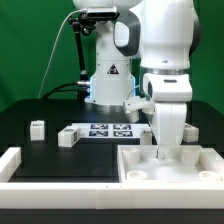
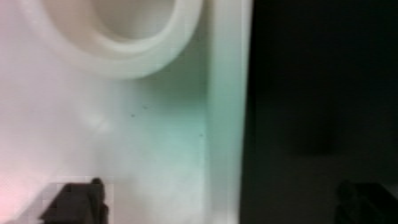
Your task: Assemble one leg
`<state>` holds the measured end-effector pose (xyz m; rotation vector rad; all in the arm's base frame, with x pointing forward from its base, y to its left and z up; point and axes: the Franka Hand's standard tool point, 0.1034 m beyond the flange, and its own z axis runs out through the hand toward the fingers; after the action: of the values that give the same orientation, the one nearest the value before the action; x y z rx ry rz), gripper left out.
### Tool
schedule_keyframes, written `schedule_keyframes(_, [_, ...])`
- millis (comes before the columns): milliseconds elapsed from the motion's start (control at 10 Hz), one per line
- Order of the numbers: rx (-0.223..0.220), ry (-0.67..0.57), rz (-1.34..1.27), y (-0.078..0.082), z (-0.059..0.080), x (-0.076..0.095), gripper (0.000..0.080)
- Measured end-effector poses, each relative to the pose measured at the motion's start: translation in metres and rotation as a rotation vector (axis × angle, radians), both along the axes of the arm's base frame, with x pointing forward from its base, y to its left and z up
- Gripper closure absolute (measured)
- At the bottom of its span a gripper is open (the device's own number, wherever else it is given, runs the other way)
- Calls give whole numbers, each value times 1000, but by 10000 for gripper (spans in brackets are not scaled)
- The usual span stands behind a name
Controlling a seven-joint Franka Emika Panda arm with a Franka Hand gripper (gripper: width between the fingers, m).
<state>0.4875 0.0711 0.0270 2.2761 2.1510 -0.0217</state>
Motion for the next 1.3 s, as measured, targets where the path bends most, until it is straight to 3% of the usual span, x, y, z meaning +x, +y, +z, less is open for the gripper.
schedule_keyframes(200, [-7, -26, -61, 12, 21, -7, 150])
schedule_keyframes(300, [-7, -30, -83, 19, 25, -11, 150])
schedule_keyframes(400, [-6, -30, -115, 25, 25, -14, 150])
schedule_keyframes(700, [-5, -28, -152, 25, 24, -14, 150])
schedule_keyframes(900, [4, -27, -359, 27, 24, -15, 150])
schedule_keyframes(1100, [27, -13, -719, 34, 21, -34, 150])
schedule_keyframes(1300, [31, 2, -973, 56, 21, -47, 150])
